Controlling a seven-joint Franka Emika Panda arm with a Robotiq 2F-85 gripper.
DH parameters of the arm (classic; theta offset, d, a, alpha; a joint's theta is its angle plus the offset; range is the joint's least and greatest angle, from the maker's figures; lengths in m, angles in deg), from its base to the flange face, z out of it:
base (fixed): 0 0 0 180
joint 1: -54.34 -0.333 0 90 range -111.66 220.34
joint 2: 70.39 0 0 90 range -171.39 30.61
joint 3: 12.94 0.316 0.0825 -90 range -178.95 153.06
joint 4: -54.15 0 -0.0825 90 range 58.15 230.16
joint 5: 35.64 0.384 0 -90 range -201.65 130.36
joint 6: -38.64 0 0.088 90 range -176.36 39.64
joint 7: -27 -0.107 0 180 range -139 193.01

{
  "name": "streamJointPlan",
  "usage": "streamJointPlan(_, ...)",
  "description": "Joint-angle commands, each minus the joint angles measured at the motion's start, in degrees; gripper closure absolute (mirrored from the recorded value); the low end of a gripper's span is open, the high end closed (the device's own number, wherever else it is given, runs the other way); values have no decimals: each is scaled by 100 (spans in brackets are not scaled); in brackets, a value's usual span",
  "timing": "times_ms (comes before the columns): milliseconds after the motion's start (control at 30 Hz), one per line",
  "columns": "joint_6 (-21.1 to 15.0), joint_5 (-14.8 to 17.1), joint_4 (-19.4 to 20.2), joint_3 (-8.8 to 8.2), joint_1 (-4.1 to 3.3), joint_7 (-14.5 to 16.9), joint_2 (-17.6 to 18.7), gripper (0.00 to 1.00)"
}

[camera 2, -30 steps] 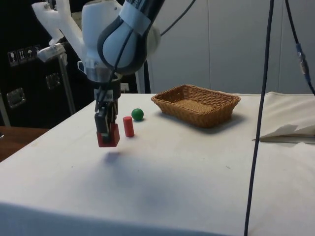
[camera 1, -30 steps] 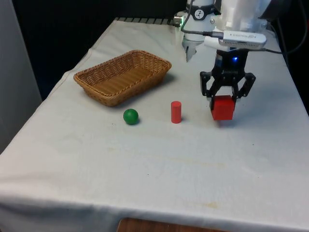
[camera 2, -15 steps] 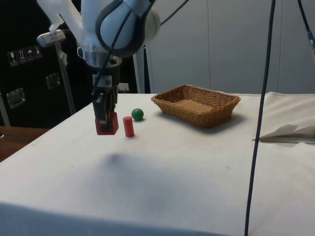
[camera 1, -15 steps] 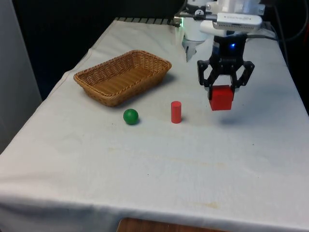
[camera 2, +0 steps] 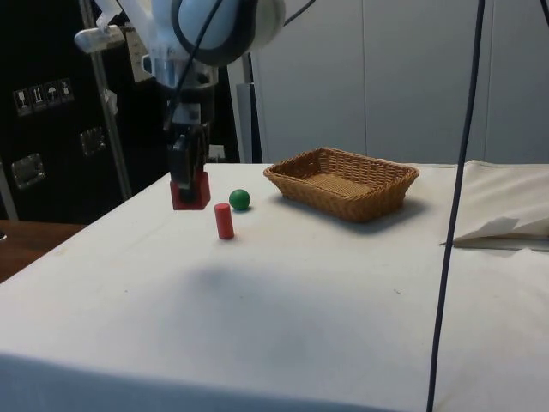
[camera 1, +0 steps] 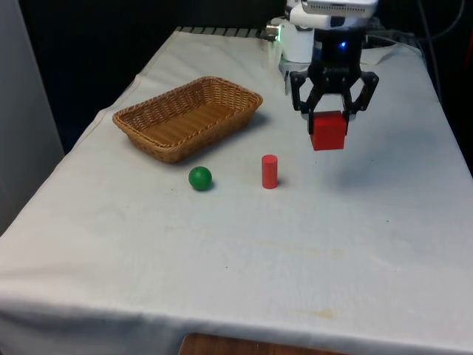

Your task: Pick up the object to the left of the cylinder and place it into the basket.

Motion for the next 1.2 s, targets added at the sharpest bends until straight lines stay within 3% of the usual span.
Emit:
streamJointPlan(0, 40, -80, 46, -57, -23, -29, -80, 97)
streamJointPlan(133, 149, -138, 86, -115, -17, -11, -258, 97)
streamJointPlan(167, 92, -57, 40, -57, 0, 6, -160, 97)
streamJointPlan(200, 178, -143, 92, -126, -17, -11, -292, 97)
streamJointPlan(467, 275, -86, 120, -183, 6, 86, -441, 97)
streamJointPlan(1167, 407, -172, 516, -544, 6, 407, -1049, 97)
